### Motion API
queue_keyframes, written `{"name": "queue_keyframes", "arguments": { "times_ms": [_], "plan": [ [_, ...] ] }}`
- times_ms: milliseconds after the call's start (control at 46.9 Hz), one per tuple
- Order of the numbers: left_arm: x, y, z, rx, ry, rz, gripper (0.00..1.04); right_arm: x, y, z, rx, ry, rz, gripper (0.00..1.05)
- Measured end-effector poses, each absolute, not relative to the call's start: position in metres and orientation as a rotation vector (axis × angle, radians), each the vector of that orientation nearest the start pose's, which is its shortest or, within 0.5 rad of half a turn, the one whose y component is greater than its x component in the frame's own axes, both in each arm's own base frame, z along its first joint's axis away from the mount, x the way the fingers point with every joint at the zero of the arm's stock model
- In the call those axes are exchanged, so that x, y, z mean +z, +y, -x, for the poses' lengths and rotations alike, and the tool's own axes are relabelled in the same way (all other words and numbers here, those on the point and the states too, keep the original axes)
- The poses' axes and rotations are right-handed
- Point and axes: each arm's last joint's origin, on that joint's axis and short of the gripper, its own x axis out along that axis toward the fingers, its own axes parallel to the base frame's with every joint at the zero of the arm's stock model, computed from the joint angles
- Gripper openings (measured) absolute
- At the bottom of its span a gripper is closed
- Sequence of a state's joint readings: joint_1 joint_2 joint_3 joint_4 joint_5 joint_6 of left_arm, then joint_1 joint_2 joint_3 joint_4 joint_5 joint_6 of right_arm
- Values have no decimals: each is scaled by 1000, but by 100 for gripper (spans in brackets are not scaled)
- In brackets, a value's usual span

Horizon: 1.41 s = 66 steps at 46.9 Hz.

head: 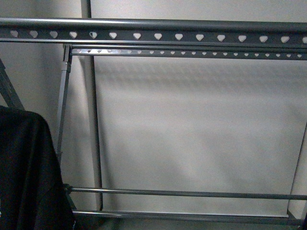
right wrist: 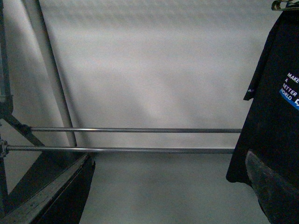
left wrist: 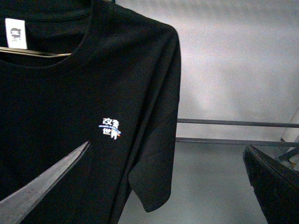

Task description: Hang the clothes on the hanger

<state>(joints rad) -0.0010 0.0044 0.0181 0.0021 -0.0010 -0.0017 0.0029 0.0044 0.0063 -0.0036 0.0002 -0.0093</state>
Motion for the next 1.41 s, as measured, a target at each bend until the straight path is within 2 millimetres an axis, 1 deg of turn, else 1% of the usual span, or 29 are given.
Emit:
{"name": "queue_keyframes", "arguments": {
  "times_ms": [597,640,682,704,725,746,789,874,896,917,960,981,1024,1130,1173,1280,1365,1408],
  "plan": [
    [170,0,-97,0,-16,2,98,165,0,-98,3,2,9,97],
    [170,0,-97,-31,-13,3,98,165,0,-98,3,2,9,97],
    [171,1,-100,-146,-16,13,98,165,0,-98,1,2,9,97],
    [172,1,-101,-174,-16,16,98,165,0,-98,1,2,9,97],
    [176,2,-105,-240,-11,25,98,165,0,-98,3,2,10,97],
    [179,3,-109,-263,-8,39,98,165,0,-98,5,2,10,97],
    [189,5,-117,-249,-2,69,98,165,0,-98,4,2,9,97],
    [212,12,-140,-129,44,159,98,165,0,-98,3,2,9,97],
    [221,16,-152,-69,75,216,98,165,0,-98,2,2,9,97],
    [225,18,-160,-30,99,243,98,165,0,-98,3,2,9,97],
    [236,23,-184,74,156,341,98,165,0,-98,3,2,9,97],
    [238,25,-193,109,166,376,98,165,0,-98,3,2,9,97],
    [242,28,-215,201,198,444,98,165,0,-98,3,2,9,97],
    [248,34,-255,373,260,548,98,165,0,-98,3,2,9,97],
    [250,35,-265,414,254,574,98,165,0,-98,3,2,9,97],
    [255,35,-284,456,240,599,98,165,0,-98,3,2,9,97],
    [258,34,-294,479,237,610,98,165,0,-98,3,2,9,97],
    [259,34,-304,503,242,623,98,165,0,-98,3,2,9,97]
  ]
}}
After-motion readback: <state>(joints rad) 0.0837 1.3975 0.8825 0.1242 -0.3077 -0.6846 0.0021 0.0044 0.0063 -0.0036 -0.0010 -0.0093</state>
